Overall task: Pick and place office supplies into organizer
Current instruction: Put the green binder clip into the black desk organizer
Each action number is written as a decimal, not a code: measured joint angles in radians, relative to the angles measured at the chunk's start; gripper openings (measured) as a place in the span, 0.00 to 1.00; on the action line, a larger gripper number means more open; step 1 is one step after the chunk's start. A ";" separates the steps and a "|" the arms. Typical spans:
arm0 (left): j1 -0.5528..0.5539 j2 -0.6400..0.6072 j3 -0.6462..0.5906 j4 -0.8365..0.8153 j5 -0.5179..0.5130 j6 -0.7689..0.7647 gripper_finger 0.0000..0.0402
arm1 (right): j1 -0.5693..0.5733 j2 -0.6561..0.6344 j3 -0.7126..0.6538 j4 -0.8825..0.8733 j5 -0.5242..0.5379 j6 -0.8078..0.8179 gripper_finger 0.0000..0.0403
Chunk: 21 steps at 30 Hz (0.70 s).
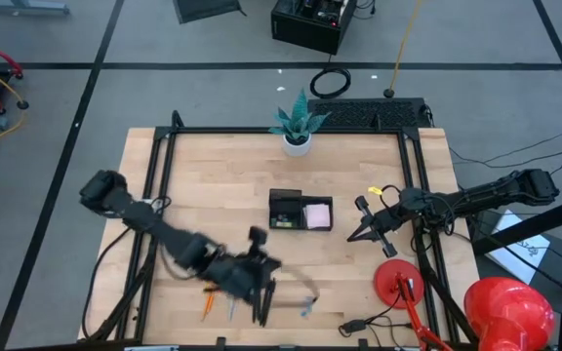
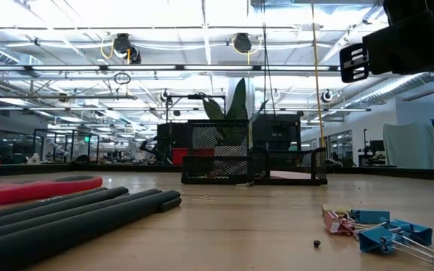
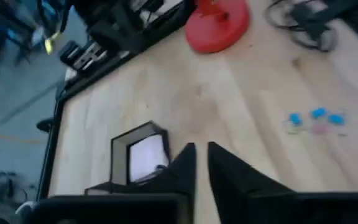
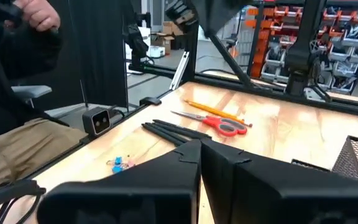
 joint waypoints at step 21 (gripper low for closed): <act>0.281 -0.490 -0.980 1.172 0.324 0.319 0.01 | -0.002 -0.015 0.000 0.087 0.006 -0.123 0.01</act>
